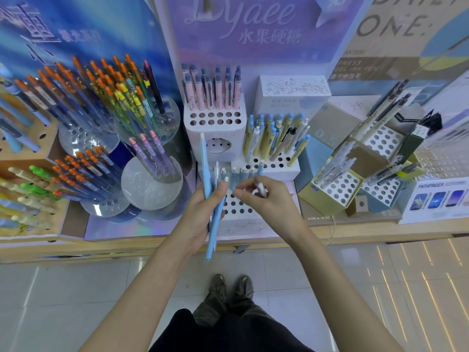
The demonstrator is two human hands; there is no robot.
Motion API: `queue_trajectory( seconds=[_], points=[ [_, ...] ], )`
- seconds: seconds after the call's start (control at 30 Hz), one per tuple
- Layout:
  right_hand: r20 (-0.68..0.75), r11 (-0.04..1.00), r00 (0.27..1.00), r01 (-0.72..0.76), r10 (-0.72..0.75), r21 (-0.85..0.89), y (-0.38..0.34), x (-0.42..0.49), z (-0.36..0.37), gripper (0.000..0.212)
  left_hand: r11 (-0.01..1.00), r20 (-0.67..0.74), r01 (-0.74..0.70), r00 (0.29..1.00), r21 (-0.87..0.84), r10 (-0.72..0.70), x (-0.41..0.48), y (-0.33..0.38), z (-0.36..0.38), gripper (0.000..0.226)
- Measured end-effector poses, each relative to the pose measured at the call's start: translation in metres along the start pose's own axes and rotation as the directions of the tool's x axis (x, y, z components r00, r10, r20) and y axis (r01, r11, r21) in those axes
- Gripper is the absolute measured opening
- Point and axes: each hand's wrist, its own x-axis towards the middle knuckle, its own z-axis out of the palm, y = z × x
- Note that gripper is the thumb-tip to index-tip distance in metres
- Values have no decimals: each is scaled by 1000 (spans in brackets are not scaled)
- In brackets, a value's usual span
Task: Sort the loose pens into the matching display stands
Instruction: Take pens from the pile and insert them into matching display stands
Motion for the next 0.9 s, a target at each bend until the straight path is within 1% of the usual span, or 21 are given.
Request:
queue_trajectory(
  seconds=[0.03,0.1,0.17,0.2,0.3,0.43,0.5,0.57,0.63,0.67,0.77,0.9],
  points=[
    [32,1000,999,-18,18,19,1,-1,2,13,1000,-10,-4,1000,17,4,0,0,2,19],
    [21,998,999,-32,31,52,3,-2,4,17,1000,-14,-17,1000,26,17,1,2,6,18],
    [3,996,1000,-31,31,81,5,-2,4,17,1000,-6,-14,1000,1,14,0,5,9,25],
    [17,997,1000,-26,25,79,6,-2,2,14,999,-3,-8,1000,-31,8,0,6,10,27],
    [83,1000,996,-8,8,-7,7,-2,0,8,993,-22,19,1000,-114,-22,2,6,10,25],
    [42,997,999,-21,24,-77,14,-2,-2,9,997,-12,35,999,-76,-36,2,2,13,27],
    [-30,994,999,-25,22,-102,17,-2,-8,11,995,18,46,999,-86,-44,0,1,16,30],
    [-193,995,981,-10,-9,-100,18,-1,-21,13,994,43,48,998,-96,-44,-1,-1,16,31],
    [-367,996,929,16,-48,-91,17,3,-34,15,994,48,63,997,-92,-59,-2,-3,15,31],
    [-428,996,902,33,-67,-86,17,6,-40,14,993,48,73,996,-97,-69,-3,-4,15,30],
    [-509,993,855,57,-102,-104,17,13,-48,11,989,40,83,996,-120,-79,-4,-5,12,25],
    [-530,989,839,57,-122,-137,24,23,-47,10,995,24,51,999,-91,-49,-4,-7,8,24]
  ],
)
